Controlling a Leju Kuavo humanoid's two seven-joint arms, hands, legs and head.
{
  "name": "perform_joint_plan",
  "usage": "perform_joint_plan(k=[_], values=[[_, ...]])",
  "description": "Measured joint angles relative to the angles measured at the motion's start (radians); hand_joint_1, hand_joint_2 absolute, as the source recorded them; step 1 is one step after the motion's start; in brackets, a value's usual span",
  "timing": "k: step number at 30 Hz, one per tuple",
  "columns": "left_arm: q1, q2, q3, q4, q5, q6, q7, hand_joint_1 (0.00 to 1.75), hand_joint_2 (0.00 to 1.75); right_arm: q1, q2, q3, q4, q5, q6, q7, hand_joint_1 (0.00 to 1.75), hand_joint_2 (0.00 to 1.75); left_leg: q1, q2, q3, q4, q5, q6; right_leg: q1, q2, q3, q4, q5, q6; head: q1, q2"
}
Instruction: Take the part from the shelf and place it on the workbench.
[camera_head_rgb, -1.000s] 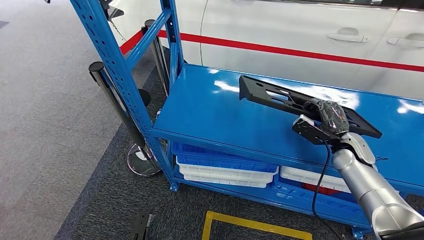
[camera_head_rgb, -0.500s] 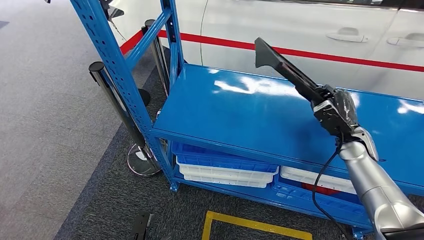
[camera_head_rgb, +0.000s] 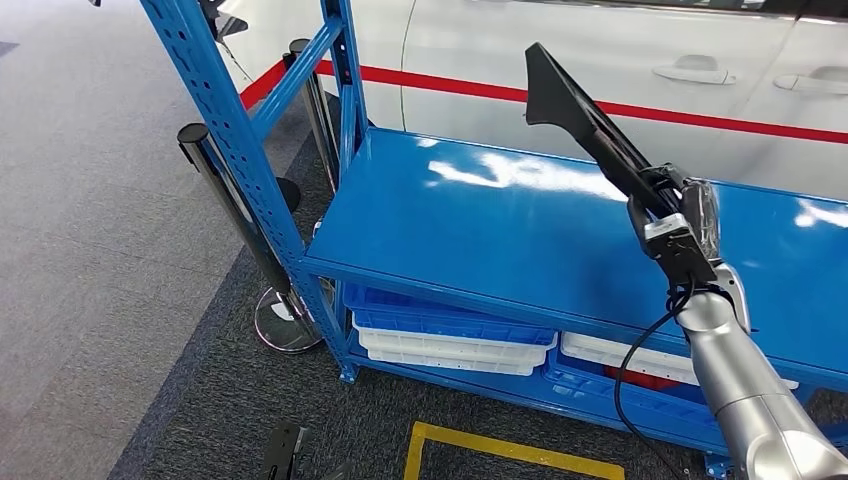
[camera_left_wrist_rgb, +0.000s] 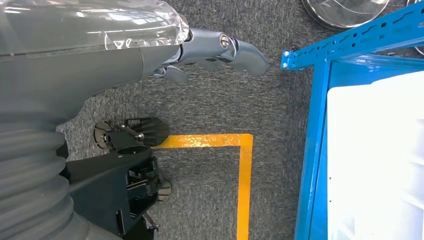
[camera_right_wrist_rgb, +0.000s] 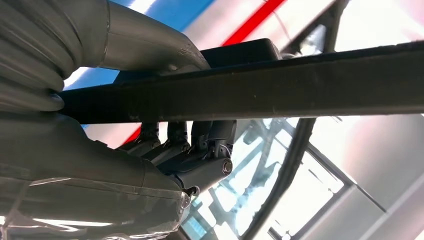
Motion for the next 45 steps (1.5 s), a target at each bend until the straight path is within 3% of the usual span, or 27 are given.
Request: perform_joint_plan(k=[9, 20, 25, 28, 30, 32, 33, 34, 35, 37, 39, 42, 43, 45], values=[[0.000, -0.001, 0.000, 0.000, 0.002, -0.006, 0.006, 0.00, 1.75, 0.028, 0.004, -0.057, -0.111, -0.020, 0.016, -0.007, 1.75, 1.75, 0.000, 0.000, 0.000, 0.000, 0.000, 0.000, 0.000, 0.000, 0.000, 0.000, 0.000, 0.000, 0.000, 0.000], [0.002, -0.001, 0.000, 0.000, 0.002, -0.014, -0.008, 0.00, 1.75, 0.031, 0.005, -0.066, -0.123, 0.011, 0.036, 0.006, 1.75, 1.75, 0.000, 0.000, -0.001, 0.001, -0.001, 0.001, -0.001, 0.000, 0.000, -0.001, 0.000, 0.000, 0.000, 0.000], [0.000, -0.001, -0.001, 0.000, -0.014, 0.010, -0.001, 0.00, 1.75, 0.028, 0.012, -0.066, -0.116, 0.023, 0.036, 0.015, 1.75, 1.75, -0.004, 0.000, -0.007, 0.011, -0.006, 0.020, -0.010, -0.001, 0.001, -0.005, 0.003, 0.010, 0.000, 0.000], [-0.006, -0.004, -0.007, 0.000, -0.038, 0.032, 0.005, 0.00, 1.75, 0.018, 0.015, -0.066, -0.108, 0.027, 0.040, 0.019, 1.75, 1.75, -0.001, 0.002, 0.008, -0.021, 0.014, 0.034, -0.008, -0.001, 0.004, -0.008, -0.001, 0.022, 0.000, 0.000], [-0.011, -0.008, -0.014, 0.000, -0.046, 0.039, 0.015, 0.00, 1.75, 0.007, 0.015, -0.066, -0.098, 0.029, 0.042, 0.019, 1.75, 1.75, 0.002, 0.005, 0.018, -0.044, 0.028, 0.042, -0.008, -0.001, -0.026, 0.059, -0.049, 0.022, 0.000, 0.000], [-0.013, -0.012, -0.021, 0.000, -0.051, 0.042, 0.026, 0.00, 1.75, 0.001, 0.015, -0.065, -0.082, 0.030, 0.044, 0.017, 1.75, 1.75, 0.000, 0.005, 0.016, -0.046, 0.030, 0.045, -0.008, 0.000, -0.082, 0.180, -0.106, 0.026, 0.000, 0.000], [-0.013, -0.014, -0.023, 0.000, -0.052, 0.043, 0.031, 0.00, 1.75, 0.001, 0.015, -0.065, -0.074, 0.030, 0.044, 0.017, 1.75, 1.75, 0.001, 0.004, 0.014, -0.044, 0.030, 0.045, -0.009, 0.000, -0.101, 0.222, -0.115, 0.030, 0.000, 0.000], [-0.012, -0.015, -0.025, 0.000, -0.052, 0.044, 0.036, 0.00, 1.75, 0.002, 0.016, -0.064, -0.067, 0.031, 0.043, 0.016, 1.75, 1.75, 0.002, 0.004, 0.012, -0.040, 0.029, 0.044, -0.012, 0.000, -0.105, 0.231, -0.104, 0.034, 0.000, 0.000], [-0.012, -0.016, -0.026, 0.000, -0.052, 0.044, 0.039, 0.00, 1.75, 0.001, 0.016, -0.063, -0.061, 0.032, 0.042, 0.016, 1.75, 1.75, 0.005, 0.003, 0.009, -0.034, 0.026, 0.040, -0.016, -0.001, -0.091, 0.201, -0.077, 0.040, 0.000, 0.000], [-0.012, -0.018, -0.029, 0.000, -0.054, 0.044, 0.047, 0.00, 1.75, -0.002, 0.018, -0.063, -0.052, 0.035, 0.040, 0.016, 1.75, 1.75, 0.010, 0.002, -0.004, -0.013, 0.018, 0.026, -0.023, -0.002, -0.032, 0.086, -0.021, 0.049, 0.000, 0.000], [-0.011, -0.019, -0.034, 0.000, -0.055, 0.044, 0.053, 0.00, 1.75, -0.003, 0.020, -0.061, -0.044, 0.037, 0.036, 0.015, 1.75, 1.75, 0.009, 0.000, -0.016, 0.007, 0.011, 0.011, -0.021, 0.003, -0.003, 0.024, -0.004, 0.040, 0.000, 0.000], [-0.004, -0.018, -0.043, 0.000, -0.063, 0.045, 0.060, 0.00, 1.75, 0.000, 0.025, -0.059, -0.030, 0.037, 0.030, 0.012, 1.75, 1.75, 0.007, -0.003, -0.027, 0.016, 0.014, -0.008, -0.018, 0.007, -0.017, 0.028, -0.007, 0.010, -0.001, 0.000], [-0.002, -0.018, -0.045, 0.000, -0.067, 0.045, 0.062, 0.00, 1.75, 0.001, 0.028, -0.058, -0.026, 0.038, 0.029, 0.010, 1.75, 1.75, 0.009, -0.003, -0.032, 0.024, 0.004, -0.011, -0.018, 0.007, -0.021, 0.029, -0.003, 0.001, -0.001, 0.000], [0.000, -0.017, -0.049, 0.000, -0.072, 0.044, 0.064, 0.00, 1.75, 0.002, 0.032, -0.057, -0.018, 0.038, 0.026, 0.007, 1.75, 1.75, 0.010, -0.002, -0.060, 0.095, -0.055, -0.013, -0.017, 0.003, -0.028, 0.027, 0.005, -0.014, -0.001, 0.000]])
